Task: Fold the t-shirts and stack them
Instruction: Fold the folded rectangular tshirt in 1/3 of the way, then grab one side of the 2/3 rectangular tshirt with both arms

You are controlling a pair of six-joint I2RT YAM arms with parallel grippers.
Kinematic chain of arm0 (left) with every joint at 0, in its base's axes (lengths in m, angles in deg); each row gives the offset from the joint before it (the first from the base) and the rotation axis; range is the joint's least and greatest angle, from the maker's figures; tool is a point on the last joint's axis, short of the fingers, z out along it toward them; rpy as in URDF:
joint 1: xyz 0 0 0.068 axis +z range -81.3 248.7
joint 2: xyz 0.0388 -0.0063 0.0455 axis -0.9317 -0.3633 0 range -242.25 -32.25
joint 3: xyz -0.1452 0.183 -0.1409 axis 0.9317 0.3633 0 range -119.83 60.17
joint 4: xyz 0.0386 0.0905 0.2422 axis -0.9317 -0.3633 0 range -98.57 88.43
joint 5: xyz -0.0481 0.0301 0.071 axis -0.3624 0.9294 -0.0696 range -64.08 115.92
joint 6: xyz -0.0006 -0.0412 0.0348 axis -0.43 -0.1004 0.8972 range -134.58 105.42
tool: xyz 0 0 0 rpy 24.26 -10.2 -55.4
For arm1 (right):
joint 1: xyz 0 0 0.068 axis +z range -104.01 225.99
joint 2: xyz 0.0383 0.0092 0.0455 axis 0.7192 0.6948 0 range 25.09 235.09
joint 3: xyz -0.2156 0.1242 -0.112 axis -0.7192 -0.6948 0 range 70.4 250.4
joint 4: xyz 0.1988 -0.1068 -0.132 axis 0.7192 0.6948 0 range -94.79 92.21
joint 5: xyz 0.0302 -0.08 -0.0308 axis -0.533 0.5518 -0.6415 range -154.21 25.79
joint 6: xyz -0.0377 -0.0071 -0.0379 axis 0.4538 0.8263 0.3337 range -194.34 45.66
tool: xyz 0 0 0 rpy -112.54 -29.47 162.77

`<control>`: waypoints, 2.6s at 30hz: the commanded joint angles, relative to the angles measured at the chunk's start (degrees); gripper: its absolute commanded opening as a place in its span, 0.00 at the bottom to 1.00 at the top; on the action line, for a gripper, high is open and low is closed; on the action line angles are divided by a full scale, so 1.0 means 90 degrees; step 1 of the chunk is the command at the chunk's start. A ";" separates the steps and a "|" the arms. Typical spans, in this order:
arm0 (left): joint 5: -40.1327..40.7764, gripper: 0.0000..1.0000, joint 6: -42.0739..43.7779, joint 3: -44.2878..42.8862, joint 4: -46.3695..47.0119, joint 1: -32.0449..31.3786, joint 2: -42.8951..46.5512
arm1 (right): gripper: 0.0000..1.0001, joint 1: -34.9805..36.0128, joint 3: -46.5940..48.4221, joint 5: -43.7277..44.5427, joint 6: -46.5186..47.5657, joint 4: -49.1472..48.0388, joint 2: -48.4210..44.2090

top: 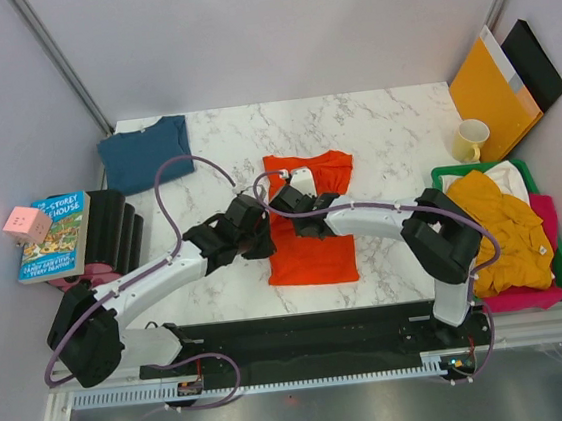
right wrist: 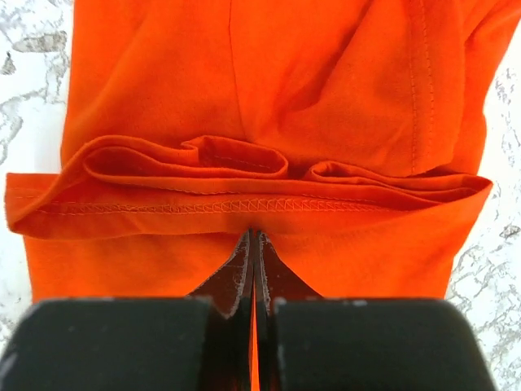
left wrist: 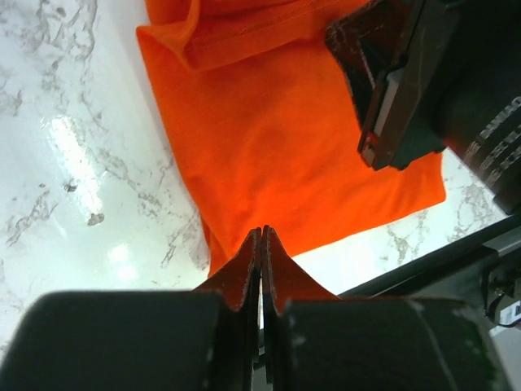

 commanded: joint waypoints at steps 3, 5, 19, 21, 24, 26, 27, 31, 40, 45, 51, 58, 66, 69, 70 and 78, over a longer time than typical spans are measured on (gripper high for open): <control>0.0240 0.02 -0.0026 0.0229 0.0216 -0.0015 0.0219 | 0.00 -0.0081 0.0569 -0.0001 0.0134 -0.0163 0.0329; 0.0182 0.02 -0.0026 0.0268 0.0216 -0.0015 0.0170 | 0.00 -0.0139 0.0735 0.0018 0.0153 -0.0192 0.0475; -0.0033 0.02 -0.0055 0.0307 0.0304 -0.0015 -0.0152 | 0.00 -0.0004 0.0776 -0.0079 0.0310 -0.0231 -0.0176; -0.0063 0.02 -0.0045 0.0288 0.0324 -0.0015 -0.0191 | 0.00 0.0269 0.0356 -0.0166 0.0086 -0.0231 -0.0422; -0.0121 0.02 -0.0045 0.0268 0.0411 -0.0015 -0.0298 | 0.00 0.0572 -0.0084 -0.0304 -0.0314 -0.0231 -0.0686; -0.0170 0.02 -0.0055 0.0268 0.0441 -0.0015 -0.0357 | 0.00 0.0661 -0.0298 -0.0245 -0.0432 -0.0280 -0.0716; -0.0189 0.02 -0.0084 0.0277 0.0460 -0.0015 -0.0367 | 0.00 0.0671 -0.0329 -0.0255 -0.0500 -0.0299 -0.0687; -0.0248 0.02 -0.0143 0.0336 0.0509 -0.0025 -0.0377 | 0.00 0.0651 -0.0290 -0.0031 -0.0365 -0.0378 -0.0317; -0.0239 0.02 -0.0241 0.0521 0.0538 -0.0025 -0.0153 | 0.00 0.0076 0.0403 -0.0040 -0.0013 -0.0592 0.0641; -0.0180 0.02 -0.0241 0.0678 0.0539 -0.0025 0.0014 | 0.00 -0.0256 0.0754 0.0028 0.0114 -0.0641 0.0729; -0.0190 0.02 -0.0241 0.0688 0.0548 -0.0025 0.0004 | 0.00 -0.0432 0.1126 0.0058 0.0280 -0.0651 0.0691; -0.0248 0.02 -0.0270 0.0688 0.0578 -0.0025 -0.0103 | 0.00 -0.0774 0.1351 0.0262 0.0339 -0.0583 0.0984; 0.0142 0.24 -0.0133 0.0795 0.0529 -0.0025 0.0151 | 0.65 -0.0784 -0.0395 0.0390 0.0272 -0.0789 -0.1590; 0.0133 0.31 -0.0104 0.0873 0.0577 -0.0025 0.0063 | 0.67 -0.0687 -0.1303 0.0380 -0.0236 -0.0544 -0.2479; 0.0113 0.32 -0.0085 0.0931 0.0626 -0.0025 0.0005 | 0.68 -0.0638 -0.1750 0.0380 -0.0334 -0.0428 -0.2677; -0.0209 0.34 -0.0231 0.0981 0.0705 -0.0025 -0.0611 | 0.67 0.0172 -0.3111 0.0721 -0.1817 0.0305 -0.3626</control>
